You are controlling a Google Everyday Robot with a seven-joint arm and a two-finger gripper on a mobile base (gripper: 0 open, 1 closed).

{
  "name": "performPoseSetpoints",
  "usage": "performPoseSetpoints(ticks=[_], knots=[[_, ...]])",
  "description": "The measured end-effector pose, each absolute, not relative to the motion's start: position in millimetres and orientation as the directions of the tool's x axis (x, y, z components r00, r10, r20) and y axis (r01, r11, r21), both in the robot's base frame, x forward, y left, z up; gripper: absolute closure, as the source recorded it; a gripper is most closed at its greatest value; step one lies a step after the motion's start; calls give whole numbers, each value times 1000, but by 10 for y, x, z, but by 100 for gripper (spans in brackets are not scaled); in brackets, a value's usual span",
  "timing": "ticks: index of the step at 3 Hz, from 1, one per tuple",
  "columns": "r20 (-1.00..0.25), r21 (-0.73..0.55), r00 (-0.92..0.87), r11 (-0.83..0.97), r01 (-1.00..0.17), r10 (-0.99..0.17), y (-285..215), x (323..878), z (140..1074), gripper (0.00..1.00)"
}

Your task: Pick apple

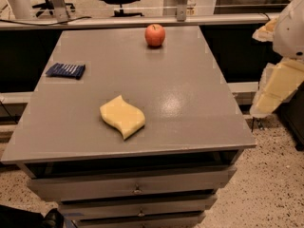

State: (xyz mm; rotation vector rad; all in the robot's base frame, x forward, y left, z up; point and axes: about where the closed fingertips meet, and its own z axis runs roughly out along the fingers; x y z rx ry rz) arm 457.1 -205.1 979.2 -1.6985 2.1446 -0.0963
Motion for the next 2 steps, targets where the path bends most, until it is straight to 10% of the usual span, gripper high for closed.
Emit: performPoseSetpoints(ticks=[2], knots=[[-484,-385,-103,317,-867,-869,-1757,5820,9824,0]])
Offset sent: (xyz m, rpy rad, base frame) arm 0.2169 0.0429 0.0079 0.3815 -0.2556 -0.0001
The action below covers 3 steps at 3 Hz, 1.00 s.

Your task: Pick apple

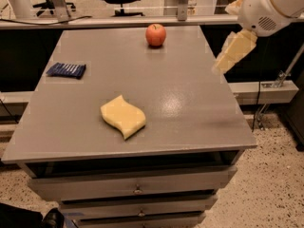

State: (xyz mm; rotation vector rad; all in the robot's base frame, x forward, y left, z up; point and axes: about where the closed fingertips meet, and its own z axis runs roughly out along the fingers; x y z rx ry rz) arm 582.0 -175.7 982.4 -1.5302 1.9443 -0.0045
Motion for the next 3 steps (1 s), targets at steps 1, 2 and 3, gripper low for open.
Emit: performPoseSetpoints(ticks=[1,2,3], knots=[[-624,-353,-98,392,-850,-775,-1609,6470,9763,0],[-738,-287,-106,452,-845,-666,-1399,6978,9599,0],[-831,-204,-120,499,-842,-543,-1180,7439,9430,0]])
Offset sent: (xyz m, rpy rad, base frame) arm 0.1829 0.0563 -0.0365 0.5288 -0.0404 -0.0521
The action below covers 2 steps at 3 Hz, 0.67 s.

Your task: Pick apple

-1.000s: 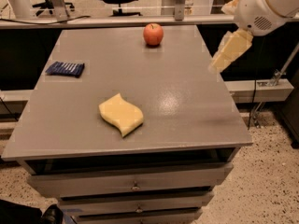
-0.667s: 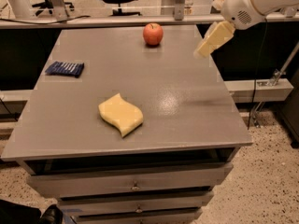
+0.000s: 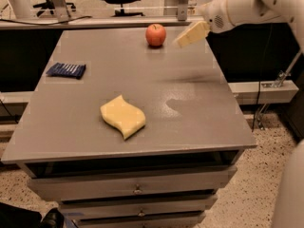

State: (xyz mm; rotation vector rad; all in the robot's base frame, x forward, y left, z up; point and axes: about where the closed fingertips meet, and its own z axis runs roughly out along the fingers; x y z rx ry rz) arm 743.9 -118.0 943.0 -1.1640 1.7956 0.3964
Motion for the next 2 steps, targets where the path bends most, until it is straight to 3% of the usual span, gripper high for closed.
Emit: performPoseSetpoints(ticks=[2], knots=[[-915,-102,-144,564,-820,-376,-644,8367,8853,0]])
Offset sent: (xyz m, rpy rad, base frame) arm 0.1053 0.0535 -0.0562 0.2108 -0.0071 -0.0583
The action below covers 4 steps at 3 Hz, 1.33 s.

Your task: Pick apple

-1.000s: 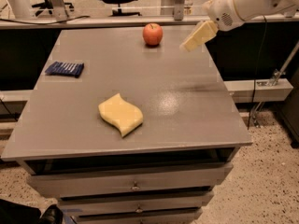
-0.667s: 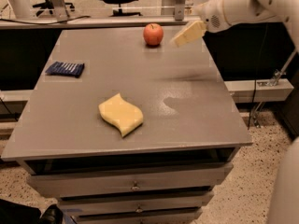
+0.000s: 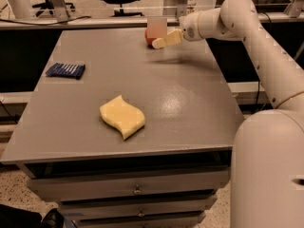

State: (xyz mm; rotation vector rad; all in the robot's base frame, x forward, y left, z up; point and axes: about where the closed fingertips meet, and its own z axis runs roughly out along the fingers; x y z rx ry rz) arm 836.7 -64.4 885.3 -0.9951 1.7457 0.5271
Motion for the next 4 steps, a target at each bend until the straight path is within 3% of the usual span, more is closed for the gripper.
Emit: performPoseSetpoints(ticks=[4], knots=[[-959,-70,-103,571,-818,-264,-415,8502,8725,0]])
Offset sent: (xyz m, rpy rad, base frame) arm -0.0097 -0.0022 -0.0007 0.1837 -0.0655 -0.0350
